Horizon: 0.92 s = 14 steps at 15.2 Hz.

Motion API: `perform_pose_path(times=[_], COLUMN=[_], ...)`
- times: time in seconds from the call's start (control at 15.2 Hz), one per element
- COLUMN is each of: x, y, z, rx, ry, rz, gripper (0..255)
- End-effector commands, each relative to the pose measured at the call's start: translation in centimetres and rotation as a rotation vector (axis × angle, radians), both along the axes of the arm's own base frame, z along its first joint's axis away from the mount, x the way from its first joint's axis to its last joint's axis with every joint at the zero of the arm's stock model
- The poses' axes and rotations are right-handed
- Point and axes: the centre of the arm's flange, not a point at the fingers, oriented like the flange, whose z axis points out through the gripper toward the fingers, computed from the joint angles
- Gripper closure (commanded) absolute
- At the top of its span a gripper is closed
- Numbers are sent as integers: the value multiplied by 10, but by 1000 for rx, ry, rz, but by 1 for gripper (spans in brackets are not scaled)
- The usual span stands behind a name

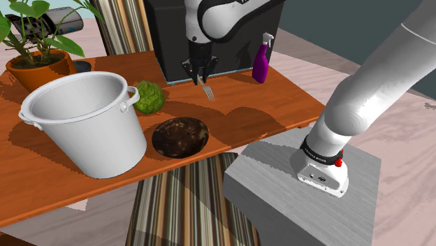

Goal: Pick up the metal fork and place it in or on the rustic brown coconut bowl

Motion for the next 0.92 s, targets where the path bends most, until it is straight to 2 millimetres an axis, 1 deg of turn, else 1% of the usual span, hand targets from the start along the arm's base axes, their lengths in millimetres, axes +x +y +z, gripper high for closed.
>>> perform_pose_path(times=[0.0,0.73,0.79,0.86], x=[-10,-62,-70,-70], y=[25,160,182,182], z=[-3,-12,-14,-19], rx=[0,0,0,0], ry=[0,0,0,0], rz=[-1,-1,-1,-1], gripper=[255,255,255,255])
